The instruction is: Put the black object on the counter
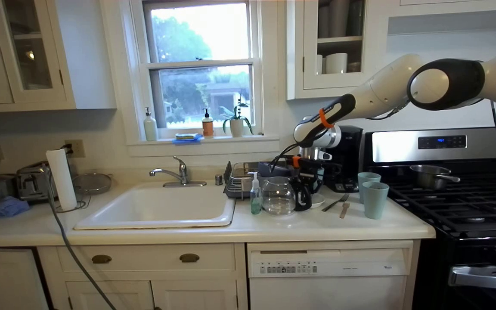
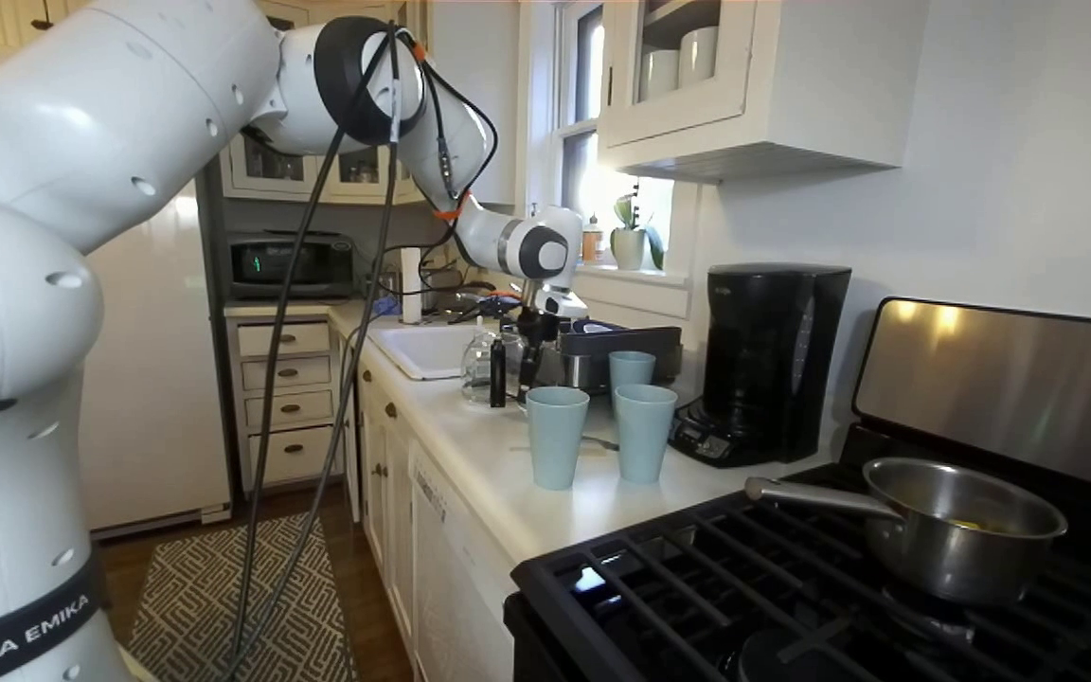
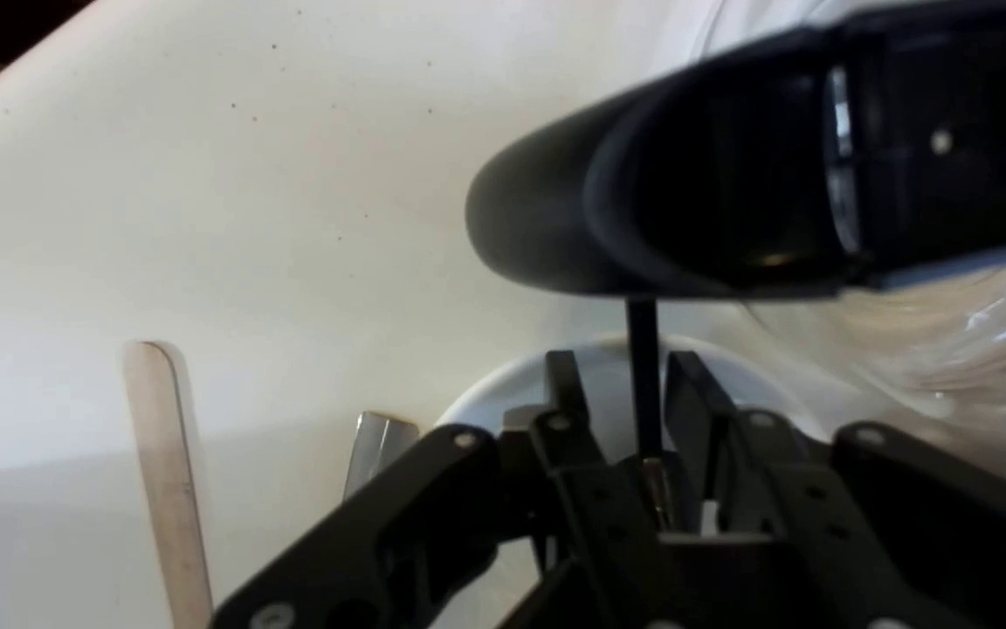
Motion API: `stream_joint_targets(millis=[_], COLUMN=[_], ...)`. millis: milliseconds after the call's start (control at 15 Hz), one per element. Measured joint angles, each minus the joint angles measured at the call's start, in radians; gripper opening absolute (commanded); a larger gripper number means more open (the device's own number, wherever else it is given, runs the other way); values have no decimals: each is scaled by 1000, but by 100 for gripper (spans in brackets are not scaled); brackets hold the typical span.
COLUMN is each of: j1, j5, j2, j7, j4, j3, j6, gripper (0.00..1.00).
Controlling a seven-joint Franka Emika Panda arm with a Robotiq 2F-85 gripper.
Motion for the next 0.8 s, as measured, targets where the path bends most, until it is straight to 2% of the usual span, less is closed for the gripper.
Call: stream_joint_targets(millis=[267, 533, 667, 800], j1=[1, 1, 1, 1], j5=[0, 0, 0, 0], j2=[8, 25, 26, 28], j7=[-1, -1, -1, -1], j4=[3, 16, 16, 16], j3=[0, 0, 0, 0], j6=[4, 21, 36, 45], gripper=[23, 28, 27, 19])
